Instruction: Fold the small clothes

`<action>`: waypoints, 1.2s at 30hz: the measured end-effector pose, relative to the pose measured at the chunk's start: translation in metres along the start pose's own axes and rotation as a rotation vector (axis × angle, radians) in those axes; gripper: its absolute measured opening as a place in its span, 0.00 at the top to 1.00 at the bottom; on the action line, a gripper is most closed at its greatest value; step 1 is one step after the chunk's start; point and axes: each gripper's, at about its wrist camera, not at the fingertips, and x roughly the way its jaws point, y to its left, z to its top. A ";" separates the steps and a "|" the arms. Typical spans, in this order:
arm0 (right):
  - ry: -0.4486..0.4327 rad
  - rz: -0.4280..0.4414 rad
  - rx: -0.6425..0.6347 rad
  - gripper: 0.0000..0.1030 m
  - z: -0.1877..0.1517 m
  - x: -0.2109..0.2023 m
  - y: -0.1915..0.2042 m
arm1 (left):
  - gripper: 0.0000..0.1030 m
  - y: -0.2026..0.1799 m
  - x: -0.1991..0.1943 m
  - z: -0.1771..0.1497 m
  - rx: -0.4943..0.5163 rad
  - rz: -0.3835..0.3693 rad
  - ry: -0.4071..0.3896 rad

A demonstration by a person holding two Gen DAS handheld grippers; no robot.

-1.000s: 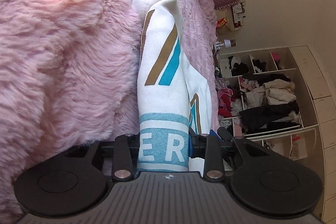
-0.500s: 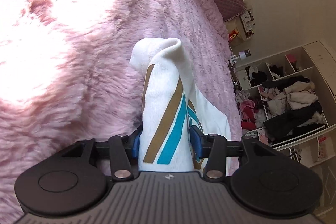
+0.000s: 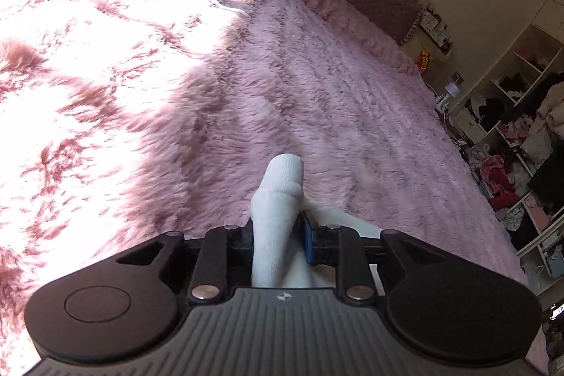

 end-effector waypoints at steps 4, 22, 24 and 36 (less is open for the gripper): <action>0.001 -0.011 -0.013 0.62 -0.002 -0.002 0.004 | 0.61 0.012 -0.020 0.003 -0.059 -0.010 0.000; -0.182 -0.330 -0.240 0.58 -0.008 -0.029 0.069 | 0.38 -0.153 -0.203 -0.149 0.136 0.202 0.032; -0.190 -0.328 -0.253 0.58 -0.008 -0.027 0.072 | 0.38 -0.158 -0.205 -0.165 0.115 0.219 0.047; -0.099 -0.486 -0.246 0.58 -0.015 0.011 0.054 | 0.32 -0.142 -0.171 -0.187 0.083 0.294 0.119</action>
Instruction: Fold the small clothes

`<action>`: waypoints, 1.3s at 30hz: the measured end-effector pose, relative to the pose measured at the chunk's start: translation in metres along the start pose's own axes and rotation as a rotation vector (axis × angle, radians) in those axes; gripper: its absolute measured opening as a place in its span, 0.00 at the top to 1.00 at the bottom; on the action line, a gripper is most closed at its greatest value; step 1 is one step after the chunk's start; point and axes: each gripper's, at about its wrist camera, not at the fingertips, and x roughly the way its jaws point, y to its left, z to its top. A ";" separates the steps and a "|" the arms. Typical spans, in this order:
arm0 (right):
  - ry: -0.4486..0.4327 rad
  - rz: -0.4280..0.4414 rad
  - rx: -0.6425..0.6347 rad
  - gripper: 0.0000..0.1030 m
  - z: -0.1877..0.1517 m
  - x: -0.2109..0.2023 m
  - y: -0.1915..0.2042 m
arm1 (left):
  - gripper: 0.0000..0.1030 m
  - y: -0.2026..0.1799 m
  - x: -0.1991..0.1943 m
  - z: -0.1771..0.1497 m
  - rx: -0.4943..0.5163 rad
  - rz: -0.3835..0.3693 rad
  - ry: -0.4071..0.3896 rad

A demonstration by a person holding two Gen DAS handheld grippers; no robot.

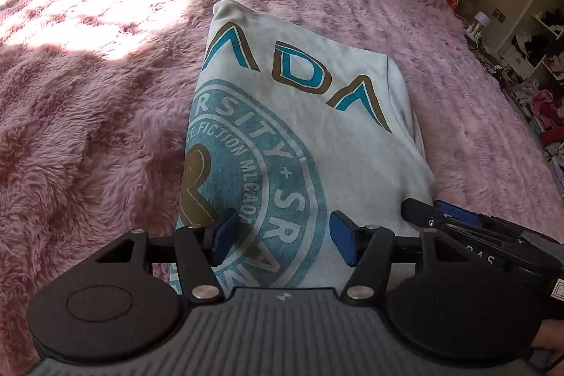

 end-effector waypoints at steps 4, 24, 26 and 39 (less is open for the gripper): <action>0.007 -0.034 0.024 0.55 0.012 -0.014 0.005 | 0.32 -0.010 -0.017 0.006 -0.007 0.029 0.000; 0.000 -0.263 -0.026 0.21 -0.006 -0.173 0.081 | 0.16 -0.045 -0.142 -0.029 -0.011 0.228 0.000; -0.002 -0.262 -0.008 0.21 -0.007 -0.178 0.081 | 0.16 -0.047 -0.145 -0.029 -0.004 0.229 -0.003; 0.038 -0.308 -0.026 0.21 0.000 -0.178 0.081 | 0.17 -0.059 -0.139 -0.028 0.024 0.282 0.027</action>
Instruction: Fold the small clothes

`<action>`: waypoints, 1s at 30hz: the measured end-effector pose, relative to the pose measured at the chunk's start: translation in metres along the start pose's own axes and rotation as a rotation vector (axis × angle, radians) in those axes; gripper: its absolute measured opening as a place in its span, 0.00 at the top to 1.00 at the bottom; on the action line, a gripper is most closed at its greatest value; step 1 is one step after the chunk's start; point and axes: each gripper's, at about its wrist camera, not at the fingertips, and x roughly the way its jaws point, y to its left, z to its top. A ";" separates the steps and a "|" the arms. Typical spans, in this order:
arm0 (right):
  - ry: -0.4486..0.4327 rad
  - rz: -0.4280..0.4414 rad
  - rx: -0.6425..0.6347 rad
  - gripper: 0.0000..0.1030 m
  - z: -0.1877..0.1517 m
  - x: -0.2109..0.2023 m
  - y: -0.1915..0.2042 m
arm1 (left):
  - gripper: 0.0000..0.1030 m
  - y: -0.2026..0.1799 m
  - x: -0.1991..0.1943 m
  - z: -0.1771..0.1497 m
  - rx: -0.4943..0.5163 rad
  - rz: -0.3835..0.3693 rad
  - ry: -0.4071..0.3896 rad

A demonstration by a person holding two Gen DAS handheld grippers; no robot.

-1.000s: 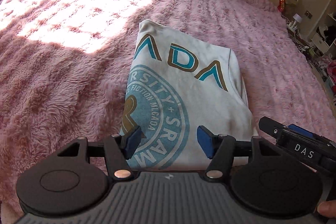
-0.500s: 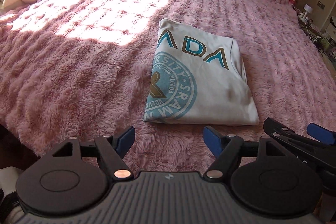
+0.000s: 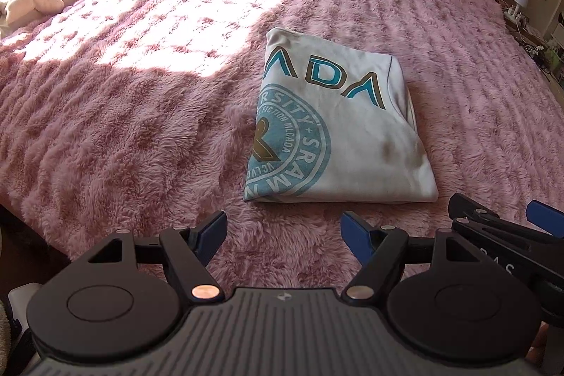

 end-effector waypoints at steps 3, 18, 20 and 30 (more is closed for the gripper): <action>0.004 -0.004 -0.006 0.21 0.000 0.001 0.001 | 0.18 -0.001 0.000 0.001 0.007 0.003 0.008; 0.012 -0.017 -0.011 0.21 0.006 0.001 0.001 | 0.20 -0.004 -0.004 0.007 0.021 -0.007 0.014; 0.010 -0.019 -0.012 0.21 0.007 0.000 0.001 | 0.20 -0.005 -0.005 0.008 0.024 -0.006 0.014; 0.005 -0.023 -0.004 0.21 0.007 -0.004 -0.001 | 0.22 -0.006 -0.010 0.009 0.025 -0.019 0.013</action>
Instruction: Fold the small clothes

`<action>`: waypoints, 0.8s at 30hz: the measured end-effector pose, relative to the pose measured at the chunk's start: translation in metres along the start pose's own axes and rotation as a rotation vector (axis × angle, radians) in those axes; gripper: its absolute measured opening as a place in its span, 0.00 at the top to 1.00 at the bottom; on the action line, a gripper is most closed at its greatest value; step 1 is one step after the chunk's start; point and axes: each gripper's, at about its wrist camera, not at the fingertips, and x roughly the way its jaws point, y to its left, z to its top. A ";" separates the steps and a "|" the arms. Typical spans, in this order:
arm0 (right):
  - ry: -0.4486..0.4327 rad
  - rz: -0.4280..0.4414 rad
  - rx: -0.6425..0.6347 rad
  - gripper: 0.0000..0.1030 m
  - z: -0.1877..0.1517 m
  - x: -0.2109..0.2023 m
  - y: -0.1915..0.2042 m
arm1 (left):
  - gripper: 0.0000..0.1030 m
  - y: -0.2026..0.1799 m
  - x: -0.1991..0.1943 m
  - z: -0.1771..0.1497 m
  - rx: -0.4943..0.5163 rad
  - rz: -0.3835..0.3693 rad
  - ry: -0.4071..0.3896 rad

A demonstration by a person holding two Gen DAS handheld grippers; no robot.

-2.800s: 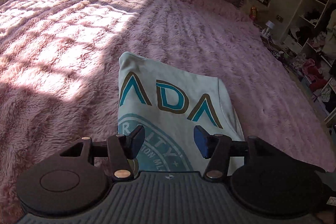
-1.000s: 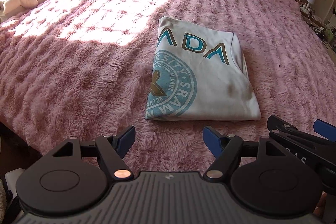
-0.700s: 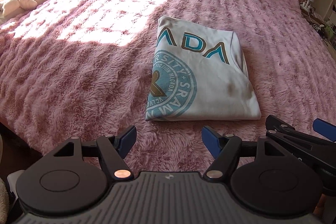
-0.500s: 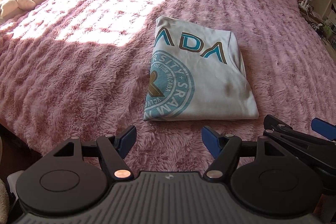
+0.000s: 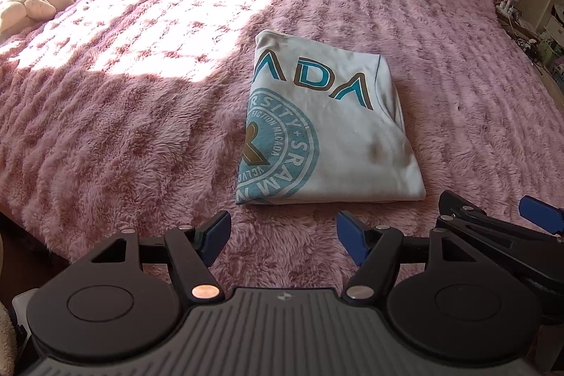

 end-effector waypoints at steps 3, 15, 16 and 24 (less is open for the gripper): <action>-0.003 -0.006 -0.007 0.21 0.000 -0.001 0.000 | 0.22 0.000 0.000 0.000 0.001 0.000 0.000; -0.003 -0.012 -0.014 0.21 -0.001 -0.003 0.001 | 0.29 -0.003 -0.004 -0.002 0.028 0.004 -0.006; -0.002 -0.012 -0.016 0.21 -0.001 -0.003 0.001 | 0.29 -0.003 -0.003 -0.001 0.028 0.002 -0.004; 0.002 -0.015 -0.020 0.21 -0.002 -0.005 0.001 | 0.29 -0.003 -0.002 -0.001 0.036 0.012 0.010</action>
